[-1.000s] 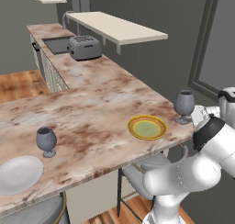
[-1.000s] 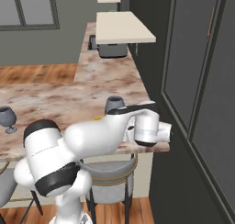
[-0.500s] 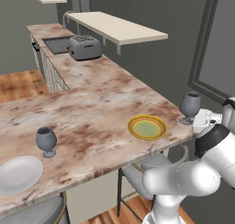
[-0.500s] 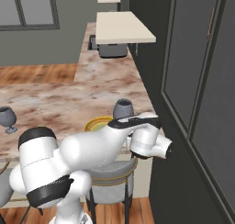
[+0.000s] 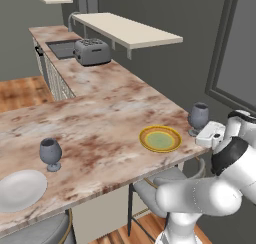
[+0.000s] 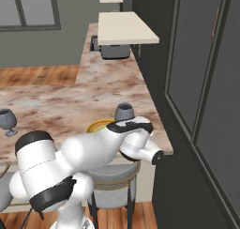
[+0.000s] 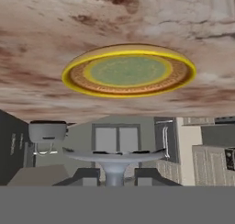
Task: Retrieve the wine glasses from the counter and place one next to each plate.
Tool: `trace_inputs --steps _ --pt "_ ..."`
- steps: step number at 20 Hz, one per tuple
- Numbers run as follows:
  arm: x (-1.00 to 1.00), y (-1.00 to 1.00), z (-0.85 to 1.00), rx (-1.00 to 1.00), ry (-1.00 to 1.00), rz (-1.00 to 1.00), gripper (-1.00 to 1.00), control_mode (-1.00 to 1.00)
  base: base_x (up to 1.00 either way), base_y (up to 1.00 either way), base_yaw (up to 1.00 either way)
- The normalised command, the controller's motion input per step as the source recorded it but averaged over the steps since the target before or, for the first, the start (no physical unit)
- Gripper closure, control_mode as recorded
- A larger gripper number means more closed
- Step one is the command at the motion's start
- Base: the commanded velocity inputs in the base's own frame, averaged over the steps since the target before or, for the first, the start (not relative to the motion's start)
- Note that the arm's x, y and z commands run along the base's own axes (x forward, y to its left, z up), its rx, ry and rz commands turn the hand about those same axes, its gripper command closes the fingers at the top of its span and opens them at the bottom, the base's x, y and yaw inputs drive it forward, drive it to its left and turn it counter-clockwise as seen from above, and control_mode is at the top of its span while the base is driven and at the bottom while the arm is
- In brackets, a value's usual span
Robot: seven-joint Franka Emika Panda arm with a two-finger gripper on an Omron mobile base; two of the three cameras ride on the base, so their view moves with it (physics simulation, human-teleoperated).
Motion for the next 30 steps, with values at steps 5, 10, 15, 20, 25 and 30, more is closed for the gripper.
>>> trace_inputs --steps 5,10,15,20,25,30 --pt "0.38 -0.38 -0.33 0.00 -0.02 0.00 1.00 -1.00 0.00 0.00 0.00" --pt "0.37 -0.36 -0.18 0.00 -0.02 0.00 1.00 -1.00 0.00 0.00 0.00" --pt "0.48 -0.24 -0.21 0.00 0.00 0.00 1.00 -1.00 0.00 0.00 0.00" --pt "0.40 -0.17 -0.24 0.00 0.00 0.00 1.00 -1.00 0.00 0.00 0.00" --pt "0.26 -0.02 -0.31 -0.02 0.00 0.00 1.00 -1.00 0.00 0.00 0.00" --pt "0.17 0.00 -0.20 -0.03 0.00 0.00 1.00 -1.00 0.00 0.00 0.00"
